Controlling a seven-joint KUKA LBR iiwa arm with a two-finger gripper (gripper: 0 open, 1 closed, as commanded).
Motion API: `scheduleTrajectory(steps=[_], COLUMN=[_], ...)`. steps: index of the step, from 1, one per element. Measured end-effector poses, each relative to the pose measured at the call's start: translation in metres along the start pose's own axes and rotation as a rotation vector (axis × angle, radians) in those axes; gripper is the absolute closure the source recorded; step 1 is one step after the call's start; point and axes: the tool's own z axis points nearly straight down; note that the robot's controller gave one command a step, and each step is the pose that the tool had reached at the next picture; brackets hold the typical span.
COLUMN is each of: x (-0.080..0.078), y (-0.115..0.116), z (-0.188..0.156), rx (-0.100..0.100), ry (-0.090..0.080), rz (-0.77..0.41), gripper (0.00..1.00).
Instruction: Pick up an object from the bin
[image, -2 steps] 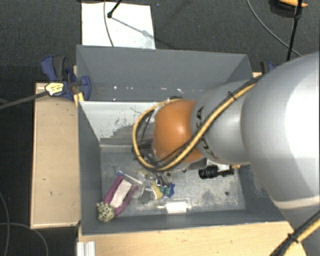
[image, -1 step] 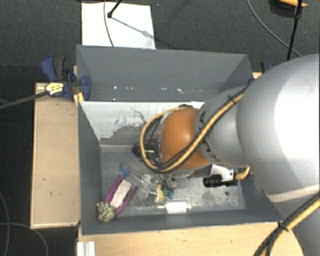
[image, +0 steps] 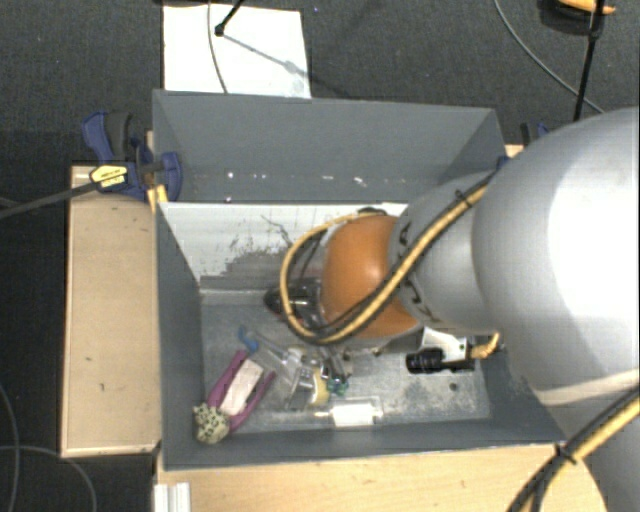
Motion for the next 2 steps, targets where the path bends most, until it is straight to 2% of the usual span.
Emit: scheduleTrajectory(steps=[1,2], x=[0.0,-0.002], y=[0.0,0.002], z=[0.0,-0.082], rx=[-0.001,0.0], ry=[0.0,-0.001], rz=[0.004,0.002], gripper=[1.0,1.0])
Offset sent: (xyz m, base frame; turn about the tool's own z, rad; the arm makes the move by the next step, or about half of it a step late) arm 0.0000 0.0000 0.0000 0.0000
